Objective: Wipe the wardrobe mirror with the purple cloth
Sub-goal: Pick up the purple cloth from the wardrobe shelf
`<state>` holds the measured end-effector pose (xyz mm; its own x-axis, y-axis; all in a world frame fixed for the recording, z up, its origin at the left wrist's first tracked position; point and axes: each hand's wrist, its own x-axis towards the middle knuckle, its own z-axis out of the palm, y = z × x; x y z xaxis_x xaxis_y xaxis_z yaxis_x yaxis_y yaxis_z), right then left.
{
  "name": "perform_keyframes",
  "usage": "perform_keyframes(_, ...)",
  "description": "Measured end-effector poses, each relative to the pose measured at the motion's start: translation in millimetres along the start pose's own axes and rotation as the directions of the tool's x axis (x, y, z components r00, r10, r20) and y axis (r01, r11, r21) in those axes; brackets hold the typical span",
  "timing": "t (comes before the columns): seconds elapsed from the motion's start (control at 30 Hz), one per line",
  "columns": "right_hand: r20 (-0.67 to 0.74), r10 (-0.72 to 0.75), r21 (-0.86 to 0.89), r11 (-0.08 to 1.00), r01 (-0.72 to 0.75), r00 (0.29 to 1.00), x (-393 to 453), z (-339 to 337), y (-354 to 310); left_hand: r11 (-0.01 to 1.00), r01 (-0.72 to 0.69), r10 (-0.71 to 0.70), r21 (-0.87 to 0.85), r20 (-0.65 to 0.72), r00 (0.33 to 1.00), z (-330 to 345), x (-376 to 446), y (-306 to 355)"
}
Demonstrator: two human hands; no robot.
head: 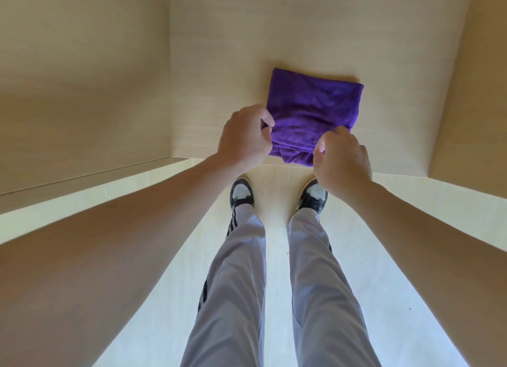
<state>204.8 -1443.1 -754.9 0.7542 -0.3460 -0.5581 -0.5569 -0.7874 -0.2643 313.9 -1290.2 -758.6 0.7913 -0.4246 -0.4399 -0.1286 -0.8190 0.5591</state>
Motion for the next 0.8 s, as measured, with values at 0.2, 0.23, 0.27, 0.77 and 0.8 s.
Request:
perform_keyframes(0.2,-0.003,0.096,0.388,0.918,-0.087,0.995,-41.9,-32.1,-30.3,0.945,0.112,-0.071,-0.307,0.142,0.987,-71.7,-33.9,76.3)
perform_keyframes(0.23,-0.012,0.101,0.409,0.909,-0.088,0.995,-52.9,-42.7,-39.2,0.944,0.107,-0.056,-0.313,0.168,0.984,-86.1,-41.8,88.7)
perform_keyframes(0.27,-0.02,0.108,0.424,0.901,-0.09,0.994,-64.9,-54.3,-47.9,0.941,0.107,-0.047,-0.321,0.188,0.981,-100.1,-50.5,100.5)
perform_keyframes(0.77,-0.2,0.209,0.803,0.595,0.038,0.957,-192.5,-225.5,-132.9,0.79,0.031,-0.009,-0.612,0.039,0.999,-279.1,-160.4,212.1)
perform_keyframes(0.8,-0.218,0.206,0.818,0.571,0.063,0.954,-198.0,-236.0,-136.1,0.827,-0.033,0.032,-0.562,-0.012,0.999,-286.5,-164.2,212.1)
